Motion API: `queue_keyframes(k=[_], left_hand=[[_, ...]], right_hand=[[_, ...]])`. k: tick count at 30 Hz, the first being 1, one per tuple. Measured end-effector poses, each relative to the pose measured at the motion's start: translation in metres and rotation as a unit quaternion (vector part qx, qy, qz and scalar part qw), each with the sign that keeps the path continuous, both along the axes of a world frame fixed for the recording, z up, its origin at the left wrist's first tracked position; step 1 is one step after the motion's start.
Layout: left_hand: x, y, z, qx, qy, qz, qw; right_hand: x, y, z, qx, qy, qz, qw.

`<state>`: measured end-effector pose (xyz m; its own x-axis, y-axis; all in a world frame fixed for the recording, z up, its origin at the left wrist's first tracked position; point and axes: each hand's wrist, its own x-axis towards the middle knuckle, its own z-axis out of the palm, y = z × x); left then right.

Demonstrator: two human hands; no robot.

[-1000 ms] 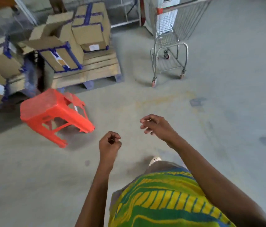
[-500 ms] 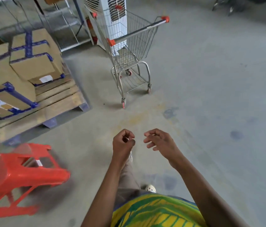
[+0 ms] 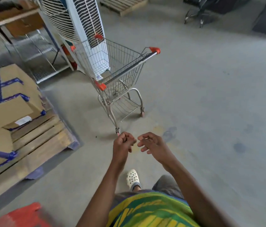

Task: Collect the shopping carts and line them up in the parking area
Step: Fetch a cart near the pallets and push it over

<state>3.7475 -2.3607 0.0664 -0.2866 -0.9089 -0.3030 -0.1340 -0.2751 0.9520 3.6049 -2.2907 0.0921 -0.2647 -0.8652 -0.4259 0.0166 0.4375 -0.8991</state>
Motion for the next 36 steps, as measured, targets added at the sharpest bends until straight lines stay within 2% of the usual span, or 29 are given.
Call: queue_keyframes(k=[7, 12, 16, 18, 20, 23, 25, 27, 29, 30, 31, 32, 34, 36], left_hand=[[-0.039, -0.096, 0.001, 0.003, 0.011, -0.035, 0.999], [-0.078, -0.175, 0.007, -0.071, 0.0, -0.025, 0.997], [-0.107, -0.248, 0.012, -0.158, -0.028, 0.03, 0.987], [-0.117, -0.292, 0.006, -0.214, -0.095, 0.074, 0.969], [-0.126, -0.33, 0.001, -0.264, -0.208, 0.113, 0.935], [-0.138, -0.367, -0.012, -0.258, -0.381, 0.142, 0.876], [-0.139, -0.378, -0.019, -0.195, -0.446, 0.121, 0.865], [-0.143, -0.373, -0.016, -0.119, -0.47, 0.086, 0.87], [-0.142, -0.376, -0.037, -0.146, -0.494, 0.102, 0.851], [-0.142, -0.379, -0.043, -0.15, -0.507, 0.111, 0.841], [-0.145, -0.382, -0.041, -0.117, -0.532, 0.109, 0.831], [-0.145, -0.387, -0.044, -0.099, -0.575, 0.094, 0.807], [-0.138, -0.395, -0.055, -0.086, -0.616, 0.071, 0.779], [-0.122, -0.402, -0.063, -0.083, -0.671, 0.012, 0.736]], right_hand=[[-0.033, -0.075, -0.01, 0.023, -0.02, -0.021, 0.999], [-0.075, -0.141, -0.018, 0.01, -0.032, -0.055, 0.998], [-0.119, -0.203, -0.022, 0.018, -0.022, -0.015, 0.999], [-0.147, -0.242, -0.018, 0.001, -0.009, -0.006, 1.0], [-0.176, -0.284, -0.009, -0.03, 0.015, 0.007, 0.999], [-0.211, -0.353, 0.0, -0.082, 0.131, 0.039, 0.987], [-0.229, -0.4, -0.002, -0.14, 0.268, 0.066, 0.951], [-0.244, -0.443, -0.016, -0.185, 0.4, 0.113, 0.89], [-0.256, -0.476, -0.034, -0.169, 0.503, 0.174, 0.829], [-0.26, -0.486, -0.043, -0.155, 0.54, 0.197, 0.804], [-0.263, -0.494, -0.052, -0.153, 0.572, 0.209, 0.778], [-0.265, -0.498, -0.059, -0.155, 0.598, 0.204, 0.759], [-0.263, -0.502, -0.063, -0.144, 0.621, 0.202, 0.744], [-0.255, -0.504, -0.066, -0.121, 0.63, 0.226, 0.734]])
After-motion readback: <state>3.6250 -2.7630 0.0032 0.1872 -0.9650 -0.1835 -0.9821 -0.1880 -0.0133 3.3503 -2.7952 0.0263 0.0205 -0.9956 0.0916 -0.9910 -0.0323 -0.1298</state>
